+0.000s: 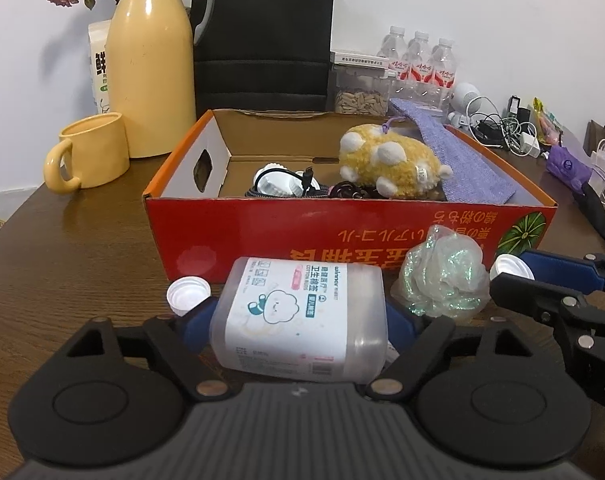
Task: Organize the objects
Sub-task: 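Grasp the white plastic bottle with the left tool while the right tool holds the cap, then carry the white bottle and cap into the box and release both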
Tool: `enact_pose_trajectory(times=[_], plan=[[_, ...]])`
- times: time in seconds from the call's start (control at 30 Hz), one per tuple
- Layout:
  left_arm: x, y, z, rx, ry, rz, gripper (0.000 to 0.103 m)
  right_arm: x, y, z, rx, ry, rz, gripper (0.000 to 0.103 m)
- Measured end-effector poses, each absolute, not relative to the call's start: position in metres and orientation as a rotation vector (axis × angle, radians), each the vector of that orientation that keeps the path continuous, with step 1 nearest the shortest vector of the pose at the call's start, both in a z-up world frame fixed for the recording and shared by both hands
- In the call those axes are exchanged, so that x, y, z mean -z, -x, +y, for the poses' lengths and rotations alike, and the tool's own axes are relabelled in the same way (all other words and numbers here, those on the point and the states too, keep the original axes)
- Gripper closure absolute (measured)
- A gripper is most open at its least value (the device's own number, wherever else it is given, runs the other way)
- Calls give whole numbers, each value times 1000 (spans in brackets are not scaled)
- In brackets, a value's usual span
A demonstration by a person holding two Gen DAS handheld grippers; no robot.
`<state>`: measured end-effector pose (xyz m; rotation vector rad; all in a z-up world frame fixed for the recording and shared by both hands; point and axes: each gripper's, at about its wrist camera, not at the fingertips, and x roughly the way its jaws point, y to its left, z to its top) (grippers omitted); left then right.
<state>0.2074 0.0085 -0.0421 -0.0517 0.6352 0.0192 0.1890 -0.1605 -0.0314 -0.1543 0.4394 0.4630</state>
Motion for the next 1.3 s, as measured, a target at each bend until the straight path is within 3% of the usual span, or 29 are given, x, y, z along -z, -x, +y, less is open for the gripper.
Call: enact_pose_trajectory(times=[0.73, 1.3], plan=[[-8, -173, 6, -17, 60, 434, 19, 20, -186, -157, -470, 156, 379, 76], [-34, -230, 18, -26, 102, 351, 19, -4, -233, -124, -484, 181, 303, 76]])
